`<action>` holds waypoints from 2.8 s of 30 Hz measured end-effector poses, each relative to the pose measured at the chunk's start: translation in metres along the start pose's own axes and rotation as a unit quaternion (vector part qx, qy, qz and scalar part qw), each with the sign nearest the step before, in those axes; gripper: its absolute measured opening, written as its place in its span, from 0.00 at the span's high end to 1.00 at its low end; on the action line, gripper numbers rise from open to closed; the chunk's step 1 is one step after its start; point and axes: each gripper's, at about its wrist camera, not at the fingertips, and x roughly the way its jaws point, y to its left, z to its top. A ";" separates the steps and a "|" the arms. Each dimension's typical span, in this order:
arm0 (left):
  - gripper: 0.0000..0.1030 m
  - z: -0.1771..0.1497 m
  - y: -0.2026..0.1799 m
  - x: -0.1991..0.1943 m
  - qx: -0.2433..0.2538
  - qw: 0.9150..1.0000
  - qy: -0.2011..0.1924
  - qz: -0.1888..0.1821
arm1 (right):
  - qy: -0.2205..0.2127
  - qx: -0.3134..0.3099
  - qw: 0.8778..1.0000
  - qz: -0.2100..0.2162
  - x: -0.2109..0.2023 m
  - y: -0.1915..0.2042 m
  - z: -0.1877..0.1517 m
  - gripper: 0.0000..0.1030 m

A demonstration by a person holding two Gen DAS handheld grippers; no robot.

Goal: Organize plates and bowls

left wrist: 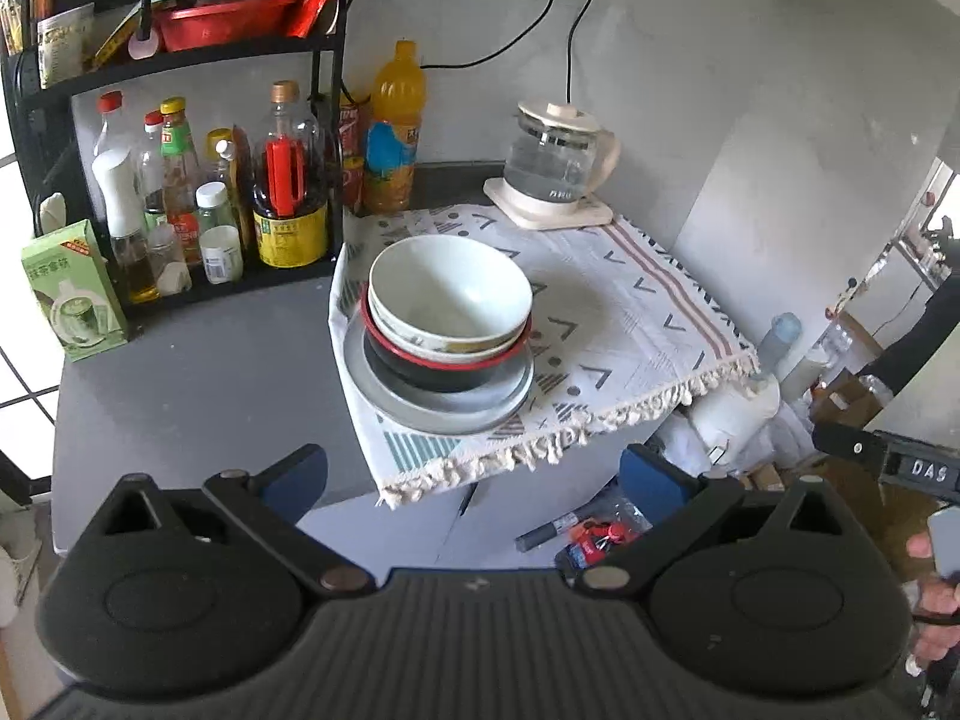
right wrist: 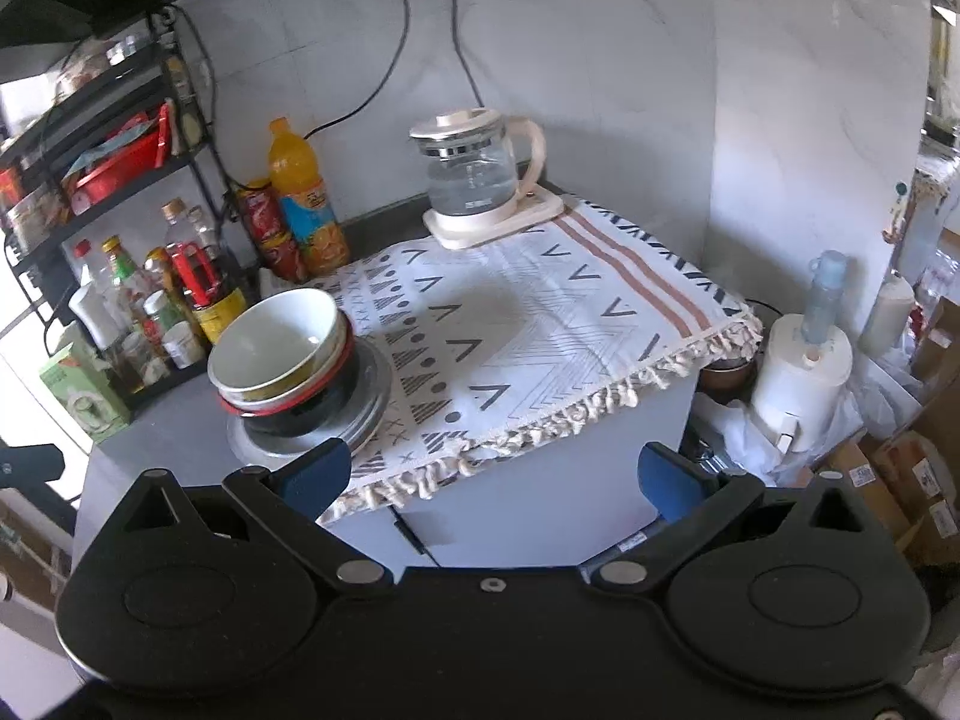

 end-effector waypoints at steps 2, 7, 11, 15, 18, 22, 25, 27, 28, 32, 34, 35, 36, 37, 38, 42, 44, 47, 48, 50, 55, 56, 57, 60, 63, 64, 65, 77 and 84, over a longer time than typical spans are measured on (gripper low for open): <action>0.00 -0.004 -0.001 -0.001 -0.002 1.000 0.003 0.002 | 0.011 0.001 1.000 0.007 -0.003 0.003 0.000 0.00; 0.00 -0.014 -0.010 -0.011 -0.012 1.000 -0.002 0.022 | 0.016 -0.028 0.999 -0.001 -0.012 0.017 -0.003 0.00; 0.00 -0.022 -0.023 -0.024 -0.026 0.999 -0.004 0.024 | 0.020 -0.030 0.999 0.003 -0.014 0.022 -0.006 0.00; 0.00 -0.028 -0.039 -0.037 -0.010 1.000 -0.011 0.024 | 0.029 -0.025 0.999 0.007 -0.015 0.021 -0.010 0.00; 0.00 -0.026 -0.043 -0.042 0.001 0.999 -0.024 0.033 | 0.030 -0.032 0.999 0.007 -0.018 0.022 -0.011 0.00; 0.00 -0.022 -0.041 -0.044 -0.005 0.999 -0.031 0.044 | 0.028 -0.043 0.999 0.007 -0.023 0.025 -0.012 0.00; 0.00 -0.022 -0.041 -0.043 -0.005 0.999 -0.028 0.038 | 0.023 -0.063 0.998 0.014 -0.027 0.032 -0.011 0.00; 0.00 -0.022 -0.040 -0.041 -0.003 0.999 -0.025 0.039 | 0.018 -0.071 0.997 0.015 -0.028 0.035 -0.010 0.00; 0.00 -0.023 -0.040 -0.041 -0.002 0.999 -0.024 0.039 | 0.016 -0.071 0.997 0.015 -0.029 0.036 -0.010 0.00; 0.00 -0.023 -0.040 -0.042 0.004 0.999 -0.025 0.033 | 0.012 -0.066 0.998 0.011 -0.029 0.035 -0.008 0.00; 0.00 -0.023 -0.040 -0.041 0.005 0.999 -0.023 0.033 | 0.011 -0.064 0.998 0.009 -0.029 0.035 -0.007 0.00; 0.00 -0.024 -0.040 -0.040 0.007 0.999 -0.022 0.033 | 0.011 -0.064 0.998 0.009 -0.029 0.036 -0.007 0.00; 0.00 -0.024 -0.040 -0.040 0.009 0.999 -0.022 0.033 | 0.010 -0.065 0.998 0.009 -0.029 0.036 -0.008 0.00; 0.00 -0.024 -0.040 -0.040 0.009 0.999 -0.021 0.034 | 0.011 -0.065 0.998 0.009 -0.029 0.036 -0.008 0.00; 0.00 -0.025 -0.040 -0.039 0.009 0.999 -0.021 0.034 | 0.011 -0.065 0.998 0.009 -0.029 0.037 -0.008 0.00; 0.00 -0.026 -0.036 -0.038 0.002 0.999 -0.018 0.040 | 0.008 -0.070 0.997 0.008 -0.028 0.040 -0.007 0.00; 0.00 -0.026 -0.035 -0.037 0.003 0.999 -0.015 0.041 | 0.008 -0.071 0.997 0.011 -0.028 0.041 -0.007 0.00; 0.00 -0.026 -0.034 -0.035 0.001 0.999 -0.014 0.044 | 0.009 -0.070 0.997 0.012 -0.028 0.041 -0.007 0.00; 0.00 -0.026 -0.034 -0.034 0.001 0.999 -0.013 0.045 | 0.008 -0.071 0.997 0.011 -0.027 0.041 -0.007 0.00; 0.00 -0.026 -0.034 -0.033 0.002 0.999 -0.012 0.046 | 0.010 -0.070 0.997 0.012 -0.028 0.040 -0.006 0.00; 0.00 -0.027 -0.033 -0.026 0.008 0.999 -0.003 0.046 | 0.004 -0.066 0.998 0.019 -0.032 0.039 -0.005 0.00; 0.00 -0.027 -0.031 -0.024 0.004 0.999 0.000 0.047 | 0.004 -0.065 0.998 0.020 -0.033 0.039 -0.005 0.00; 0.00 -0.026 -0.029 -0.023 -0.001 0.999 0.001 0.045 | 0.004 -0.065 0.998 0.021 -0.033 0.039 -0.005 0.00; 0.00 -0.023 -0.028 -0.022 -0.002 0.999 -0.001 0.045 | 0.004 -0.065 0.998 0.025 -0.034 0.037 -0.005 0.00; 0.00 -0.021 -0.029 -0.021 0.002 0.999 -0.004 0.045 | 0.005 -0.060 0.998 0.026 -0.034 0.035 -0.005 0.00; 0.00 -0.020 -0.030 -0.020 0.003 0.999 -0.004 0.044 | 0.006 -0.059 0.998 0.026 -0.034 0.034 -0.005 0.00; 0.00 -0.019 -0.031 -0.020 0.005 0.999 -0.004 0.043 | 0.007 -0.058 0.998 0.024 -0.033 0.034 -0.005 0.00; 0.00 -0.008 -0.032 -0.019 0.040 0.998 -0.014 0.051 | 0.009 -0.058 0.998 0.029 -0.032 0.034 -0.004 0.00; 0.00 -0.007 -0.030 -0.017 0.046 0.997 -0.010 0.053 | 0.013 -0.056 0.998 0.029 -0.030 0.035 -0.005 0.00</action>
